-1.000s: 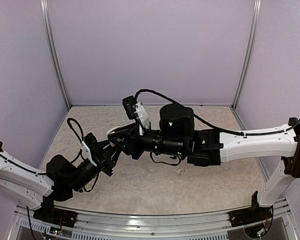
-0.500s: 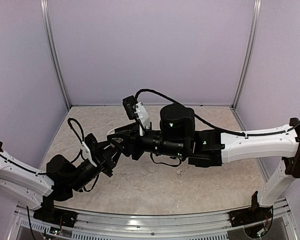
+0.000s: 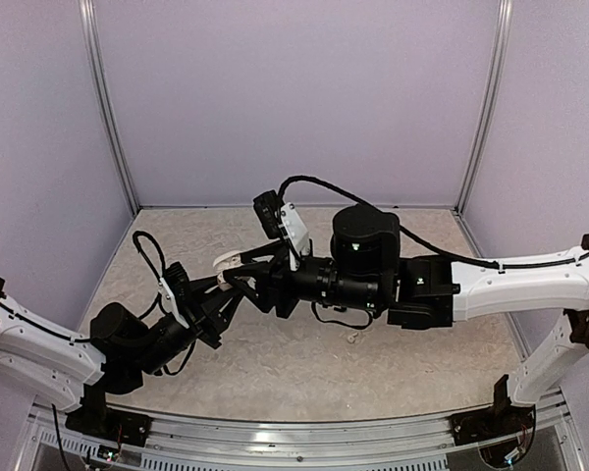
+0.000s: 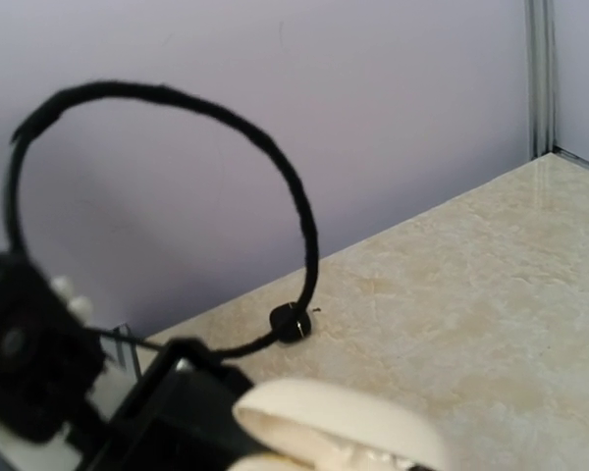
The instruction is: Insert the wireless bluetooth earbuds into the charging case
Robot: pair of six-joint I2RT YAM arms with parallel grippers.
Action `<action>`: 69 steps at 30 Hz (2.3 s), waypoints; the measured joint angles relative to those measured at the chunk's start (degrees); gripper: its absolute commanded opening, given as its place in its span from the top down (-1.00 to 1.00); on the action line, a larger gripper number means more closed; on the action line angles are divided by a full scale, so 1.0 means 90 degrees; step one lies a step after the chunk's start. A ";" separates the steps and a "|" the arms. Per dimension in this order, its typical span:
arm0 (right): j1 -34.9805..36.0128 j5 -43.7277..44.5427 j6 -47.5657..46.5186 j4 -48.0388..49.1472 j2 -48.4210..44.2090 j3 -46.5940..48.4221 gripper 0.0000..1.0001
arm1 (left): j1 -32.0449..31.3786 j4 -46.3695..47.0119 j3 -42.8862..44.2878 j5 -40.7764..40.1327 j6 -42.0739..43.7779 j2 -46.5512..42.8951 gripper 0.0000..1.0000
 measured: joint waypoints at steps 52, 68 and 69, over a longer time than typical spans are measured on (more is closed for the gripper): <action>-0.2754 -0.1829 -0.1632 -0.3206 -0.1219 -0.1851 -0.87 | 0.0253 -0.1277 -0.0109 0.1052 -0.0714 -0.0984 0.78; -0.3827 -0.3524 -0.1957 -0.3009 0.0782 -0.2120 -0.81 | 0.0262 -0.1355 -0.0119 0.1166 -0.0777 -0.0950 0.78; -0.3830 -0.3589 -0.1977 -0.3004 0.0879 -0.2113 -0.80 | 0.0265 -0.1358 -0.0119 0.1168 -0.0777 -0.0933 0.78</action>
